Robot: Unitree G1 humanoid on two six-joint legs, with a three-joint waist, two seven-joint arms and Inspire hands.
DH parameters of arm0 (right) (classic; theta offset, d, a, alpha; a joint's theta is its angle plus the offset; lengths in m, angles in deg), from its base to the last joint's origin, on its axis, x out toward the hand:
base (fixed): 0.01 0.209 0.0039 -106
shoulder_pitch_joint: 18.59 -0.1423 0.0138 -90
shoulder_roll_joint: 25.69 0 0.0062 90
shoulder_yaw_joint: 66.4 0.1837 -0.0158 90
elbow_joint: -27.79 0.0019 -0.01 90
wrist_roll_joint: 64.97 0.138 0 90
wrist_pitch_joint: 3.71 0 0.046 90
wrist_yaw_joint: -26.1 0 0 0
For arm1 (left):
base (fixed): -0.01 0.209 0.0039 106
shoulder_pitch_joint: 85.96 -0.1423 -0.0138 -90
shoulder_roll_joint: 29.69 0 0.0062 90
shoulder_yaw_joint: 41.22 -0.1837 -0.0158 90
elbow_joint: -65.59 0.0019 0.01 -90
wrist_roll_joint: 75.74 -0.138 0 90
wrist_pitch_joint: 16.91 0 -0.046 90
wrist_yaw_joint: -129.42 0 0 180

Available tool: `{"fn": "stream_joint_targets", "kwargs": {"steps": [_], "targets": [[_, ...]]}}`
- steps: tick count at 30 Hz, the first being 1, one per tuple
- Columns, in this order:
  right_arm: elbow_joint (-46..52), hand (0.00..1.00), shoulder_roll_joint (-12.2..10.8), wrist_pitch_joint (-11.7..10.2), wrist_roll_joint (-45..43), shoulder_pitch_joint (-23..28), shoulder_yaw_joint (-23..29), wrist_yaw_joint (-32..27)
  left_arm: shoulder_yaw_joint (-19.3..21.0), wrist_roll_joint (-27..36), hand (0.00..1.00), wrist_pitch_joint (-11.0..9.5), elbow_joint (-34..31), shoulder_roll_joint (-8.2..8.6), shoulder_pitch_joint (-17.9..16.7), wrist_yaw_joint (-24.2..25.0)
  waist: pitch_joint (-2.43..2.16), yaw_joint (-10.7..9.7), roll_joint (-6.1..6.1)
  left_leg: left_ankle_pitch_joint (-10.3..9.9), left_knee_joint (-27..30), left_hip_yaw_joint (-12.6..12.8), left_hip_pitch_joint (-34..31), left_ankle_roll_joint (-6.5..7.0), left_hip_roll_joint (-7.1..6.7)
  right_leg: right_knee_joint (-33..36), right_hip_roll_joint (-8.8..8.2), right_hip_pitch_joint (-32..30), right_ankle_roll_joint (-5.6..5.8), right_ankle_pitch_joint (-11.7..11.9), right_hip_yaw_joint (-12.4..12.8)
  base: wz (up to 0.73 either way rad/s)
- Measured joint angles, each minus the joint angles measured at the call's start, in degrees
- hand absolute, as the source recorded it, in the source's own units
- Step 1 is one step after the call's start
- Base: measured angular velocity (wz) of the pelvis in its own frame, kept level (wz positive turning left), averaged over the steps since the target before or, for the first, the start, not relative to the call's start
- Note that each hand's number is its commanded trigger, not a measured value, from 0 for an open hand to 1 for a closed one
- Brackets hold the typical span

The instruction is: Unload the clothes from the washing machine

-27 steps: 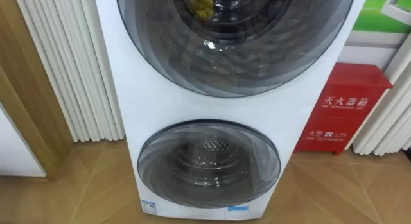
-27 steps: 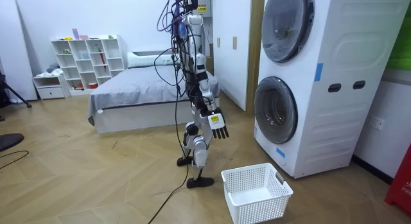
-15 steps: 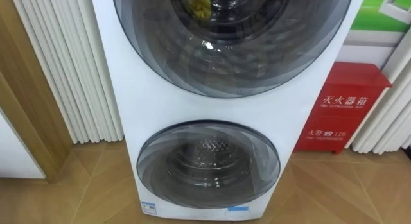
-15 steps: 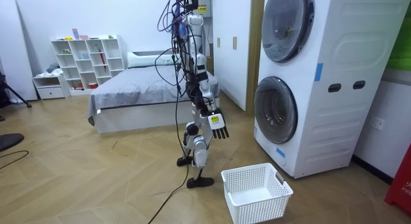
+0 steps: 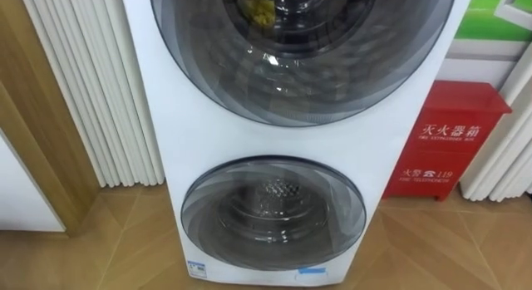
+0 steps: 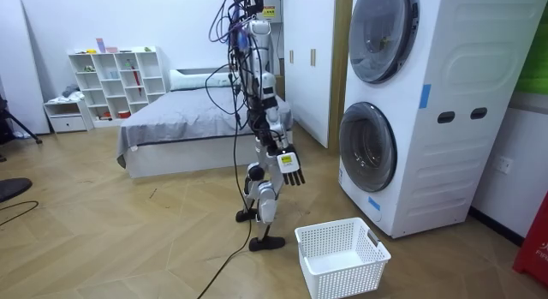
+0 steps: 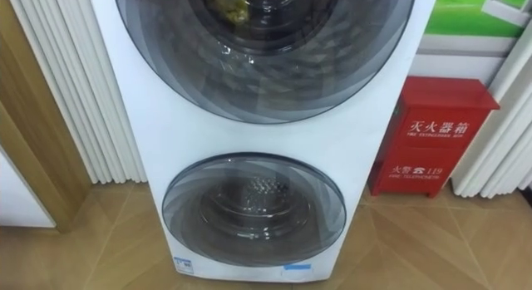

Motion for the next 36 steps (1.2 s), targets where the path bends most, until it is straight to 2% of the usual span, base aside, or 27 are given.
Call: {"fn": "stream_joint_targets", "kwargs": {"steps": [2, 5, 6, 8, 10, 11, 13, 17, 20, 22, 24, 26, 30, 36], "targets": [[1.26, 0.00, 0.47, 0.44, -0.33, -1.23, 2.02, 0.15, 1.27, -1.76, 0.00, -0.02, -0.03, -0.04, 0.20, 1.25, 0.01, -0.15, 0.01, 0.00, -0.01, 0.03, 0.15, 0.01, -0.02, 0.17, -0.03, 0.10, 0.00, 0.00, 0.04, 0.00], [3.11, 0.00, 2.02, 0.42, -1.06, -5.59, 6.13, -0.28, 2.82, -2.52, 0.00, -0.11, -0.53, -0.25, 0.27, 2.20, 0.33, -0.23, -0.30, 0.05, 0.00, 0.04, 0.30, 0.07, -0.01, 0.84, -0.05, -0.09, 0.01, -0.01, -0.07, 0.00], [3.89, 0.00, 3.02, 0.40, -1.27, -7.86, 6.39, -0.71, 2.81, -2.56, 0.00, -0.12, -0.48, -0.59, 0.55, 2.46, 0.56, -0.22, -0.73, 0.05, 0.06, 0.05, 0.23, 0.07, -0.02, 0.84, -0.07, -0.10, 0.01, -0.01, -0.17, 0.00], [6.05, 0.00, 4.23, 0.39, -1.10, -10.80, 7.36, -1.42, 3.47, -3.41, 0.00, -0.11, -0.54, -1.10, 0.81, 3.19, 0.67, -0.07, -1.27, 0.05, 0.40, 0.03, -0.04, 0.08, -0.04, 0.81, -0.13, -0.26, 0.01, -0.01, -0.38, 0.00], [8.72, 0.00, 5.44, 0.33, -0.70, -12.54, 8.37, -2.09, 3.55, -3.94, 0.00, -0.05, -0.48, -1.72, 0.73, 3.43, 0.50, -0.05, -1.74, 0.07, 0.48, -0.10, -0.20, 0.10, -0.08, 0.77, -0.19, -0.28, 0.02, -0.01, -0.64, 0.05], [10.18, 0.00, 6.31, 0.51, -0.58, -13.93, 8.62, -2.74, 3.98, -4.47, 0.00, 0.19, -0.88, -1.93, 0.57, 3.51, 0.26, 0.15, -1.98, 0.16, 0.47, -0.10, -0.28, 0.21, -0.18, 0.81, -0.33, -0.27, 0.04, -0.03, -0.70, 0.06], [13.19, 0.00, 7.55, 0.70, -0.58, -15.33, 8.66, -3.96, 4.52, -5.07, 0.00, 0.54, -1.01, -2.09, -0.01, 3.76, 0.19, 0.83, -2.61, 0.23, 0.47, -0.20, -0.36, 0.30, -0.34, 0.87, -0.49, -0.27, 0.12, -0.07, -0.78, 0.02], [18.24, 0.00, 9.19, 0.92, 0.16, -18.50, 10.10, -5.64, 4.92, -7.99, 0.00, 1.61, -2.07, -2.48, -0.50, 4.45, -0.53, 1.73, -3.82, 0.23, 0.50, -1.58, -0.61, 0.31, -0.39, 1.34, -0.53, -0.22, 0.16, -0.06, -1.92, 0.13], [19.51, 0.00, 11.11, 1.32, 1.73, -24.42, 10.14, -6.84, 4.99, -8.01, 0.00, 2.64, -2.02, -2.55, -0.38, 4.48, -0.35, 2.19, -3.55, 0.26, 0.65, -1.87, -0.77, 0.35, -0.37, 1.84, -0.73, -0.32, 0.18, -0.08, -3.71, 0.09], [21.89, 0.00, 12.23, 1.45, 1.89, -26.50, 10.22, -7.45, 5.83, -8.16, 0.00, 2.93, -2.17, -2.60, -0.38, 4.57, -0.27, 2.46, -3.42, 0.26, 0.80, -2.25, -1.14, 0.35, -0.39, 1.88, -0.75, -0.54, 0.18, -0.07, -4.01, 0.08], [25.30, 0.00, 13.41, 1.54, 1.96, -27.59, 10.29, -8.51, 6.75, -8.55, 0.00, 3.30, -2.28, -2.67, -0.77, 4.73, -0.39, 2.81, -3.22, 0.36, 0.78, -2.40, -1.48, 0.34, -0.40, 1.89, -0.77, -0.80, 0.17, -0.07, -4.15, 0.05], [27.72, 0.00, 14.66, 1.62, 2.70, -30.76, 10.28, -9.80, 7.76, -8.63, 0.00, 4.33, -2.31, -2.79, -1.57, 4.78, -0.45, 2.96, -3.14, 0.63, 0.64, -3.02, -2.04, 0.36, -0.51, 1.94, -0.90, -1.04, 0.17, -0.07, -4.87, 0.15], [28.26, 0.00, 17.22, 2.09, 4.41, -36.12, 10.17, -10.68, 7.76, -9.28, 0.00, 5.82, -2.89, -2.97, -2.39, 5.59, -0.44, 3.05, -3.44, 0.78, 0.55, -4.38, -2.10, 0.27, -0.49, 1.91, -0.90, -0.48, 0.18, -0.08, -6.05, 0.18], [28.21, 0.00, 17.79, 3.79, 3.75, -38.58, 10.07, -11.60, 7.83, -12.51, 0.00, 7.09, -5.90, -2.95, -2.81, 5.62, -0.60, 3.35, -4.97, 0.86, 0.98, -4.87, -3.36, 0.18, -0.53, 1.97, -0.95, -1.43, 0.17, -0.07, -6.62, 0.04]]}}
